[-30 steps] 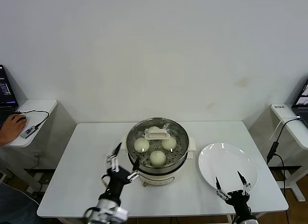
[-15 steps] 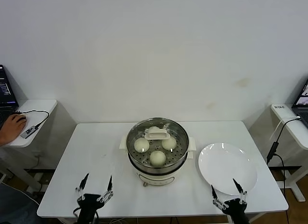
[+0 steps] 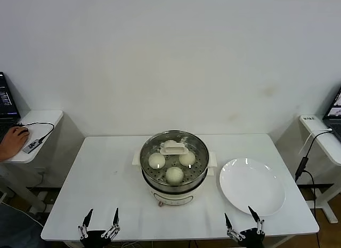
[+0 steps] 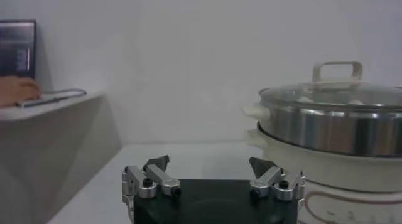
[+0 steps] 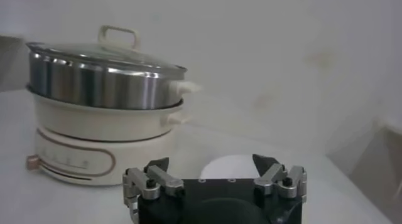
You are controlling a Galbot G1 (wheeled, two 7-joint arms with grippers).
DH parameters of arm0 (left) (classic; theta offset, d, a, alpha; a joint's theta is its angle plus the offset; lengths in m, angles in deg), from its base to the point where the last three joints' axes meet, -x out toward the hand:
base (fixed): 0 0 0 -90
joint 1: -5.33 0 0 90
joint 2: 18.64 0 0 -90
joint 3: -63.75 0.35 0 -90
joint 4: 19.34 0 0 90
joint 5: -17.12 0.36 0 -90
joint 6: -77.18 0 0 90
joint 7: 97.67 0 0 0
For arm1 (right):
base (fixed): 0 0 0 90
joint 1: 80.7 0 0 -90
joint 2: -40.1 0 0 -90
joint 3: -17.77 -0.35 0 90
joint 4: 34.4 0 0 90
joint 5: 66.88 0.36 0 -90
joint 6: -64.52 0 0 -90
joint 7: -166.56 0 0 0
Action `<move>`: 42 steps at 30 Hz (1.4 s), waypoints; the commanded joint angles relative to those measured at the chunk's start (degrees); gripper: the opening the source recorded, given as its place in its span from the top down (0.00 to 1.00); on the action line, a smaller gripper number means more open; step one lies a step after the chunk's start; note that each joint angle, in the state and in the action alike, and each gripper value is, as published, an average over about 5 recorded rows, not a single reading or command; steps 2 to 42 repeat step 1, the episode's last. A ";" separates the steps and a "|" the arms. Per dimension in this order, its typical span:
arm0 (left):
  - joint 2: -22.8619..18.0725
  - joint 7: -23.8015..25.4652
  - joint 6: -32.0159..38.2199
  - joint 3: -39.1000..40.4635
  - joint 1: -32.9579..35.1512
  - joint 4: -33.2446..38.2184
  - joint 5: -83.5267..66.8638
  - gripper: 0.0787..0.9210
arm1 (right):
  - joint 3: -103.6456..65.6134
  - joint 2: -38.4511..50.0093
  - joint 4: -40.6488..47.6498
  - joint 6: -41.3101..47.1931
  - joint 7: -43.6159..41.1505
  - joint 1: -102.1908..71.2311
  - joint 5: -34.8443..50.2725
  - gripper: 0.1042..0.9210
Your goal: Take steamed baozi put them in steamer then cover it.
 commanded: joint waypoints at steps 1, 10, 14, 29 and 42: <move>-0.29 0.18 1.78 0.32 1.30 -1.24 -2.55 0.12 | 0.75 0.44 -0.39 0.44 -0.06 -0.98 1.57 0.12; -0.29 0.18 1.78 0.32 1.30 -1.24 -2.55 0.12 | 0.75 0.44 -0.39 0.44 -0.06 -0.98 1.57 0.12; -0.29 0.18 1.78 0.32 1.30 -1.24 -2.55 0.12 | 0.75 0.44 -0.39 0.44 -0.06 -0.98 1.57 0.12; -0.29 0.18 1.78 0.32 1.30 -1.24 -2.55 0.12 | 0.75 0.44 -0.39 0.44 -0.06 -0.98 1.57 0.12; -0.29 0.18 1.78 0.32 1.30 -1.24 -2.55 0.12 | 0.75 0.44 -0.39 0.44 -0.06 -0.98 1.57 0.12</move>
